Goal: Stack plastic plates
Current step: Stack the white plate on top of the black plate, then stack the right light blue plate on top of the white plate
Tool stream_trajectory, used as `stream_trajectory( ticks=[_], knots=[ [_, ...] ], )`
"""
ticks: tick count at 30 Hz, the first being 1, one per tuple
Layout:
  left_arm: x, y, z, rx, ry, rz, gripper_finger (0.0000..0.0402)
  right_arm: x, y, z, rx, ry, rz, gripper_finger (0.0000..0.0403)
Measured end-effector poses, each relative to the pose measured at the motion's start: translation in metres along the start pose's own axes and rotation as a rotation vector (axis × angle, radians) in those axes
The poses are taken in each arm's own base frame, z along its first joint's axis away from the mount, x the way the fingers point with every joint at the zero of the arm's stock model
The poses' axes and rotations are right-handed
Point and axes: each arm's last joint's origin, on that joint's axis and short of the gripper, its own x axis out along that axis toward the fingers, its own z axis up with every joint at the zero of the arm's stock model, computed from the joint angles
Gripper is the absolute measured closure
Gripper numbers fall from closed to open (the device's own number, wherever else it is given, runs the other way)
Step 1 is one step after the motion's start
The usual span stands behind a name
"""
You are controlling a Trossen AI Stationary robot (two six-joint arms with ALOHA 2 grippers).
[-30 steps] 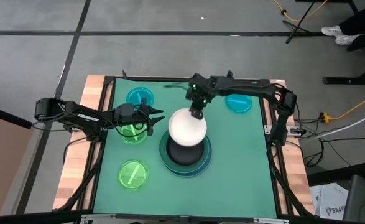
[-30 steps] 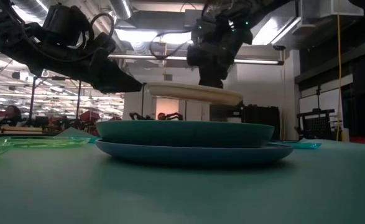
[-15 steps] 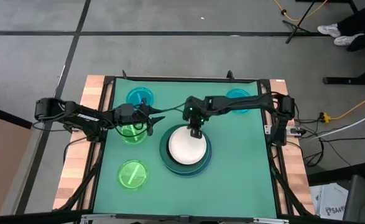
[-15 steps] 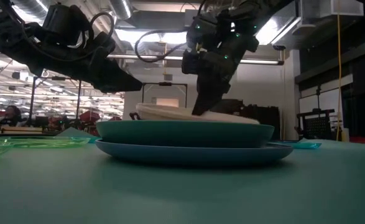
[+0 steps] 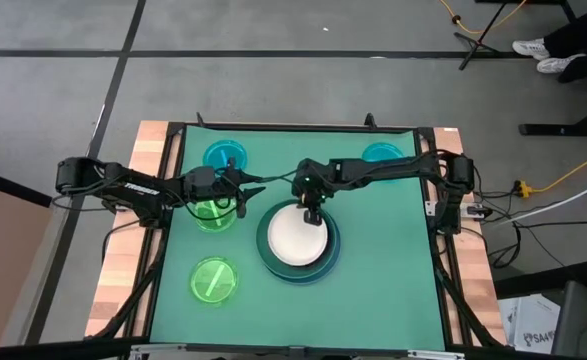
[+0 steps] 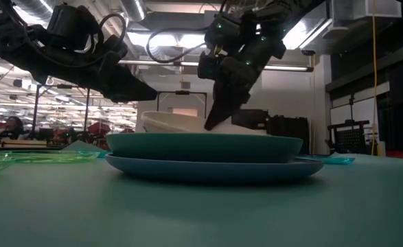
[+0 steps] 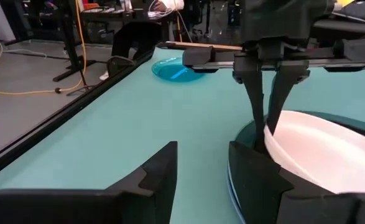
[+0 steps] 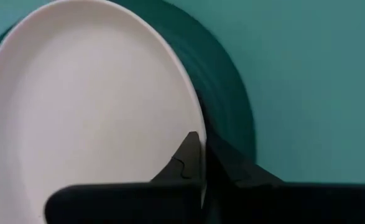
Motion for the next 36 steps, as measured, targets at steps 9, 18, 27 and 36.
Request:
stream_trajectory(
  ticks=[9, 18, 27, 36],
  knots=[
    [0.0, 0.0, 0.0, 0.0, 0.0, 0.0, 0.0264, 0.005, -0.001, -0.004, 0.014, 0.036, 0.016, 0.0301],
    [0.0, 0.0, 0.0, -0.001, 0.002, -0.006, 0.0264, -0.031, 0.004, -0.01, 0.014, 0.134, -0.018, 0.0232],
    [0.0, 0.0, -0.001, 0.0, 0.006, -0.007, 0.0264, -0.056, -0.015, -0.054, 0.078, 0.122, -0.087, 0.023],
    [0.0, 0.0, -0.001, 0.0, 0.005, -0.007, 0.0264, -0.075, -0.054, -0.107, 0.27, 0.144, -0.182, 0.023]
  ],
)
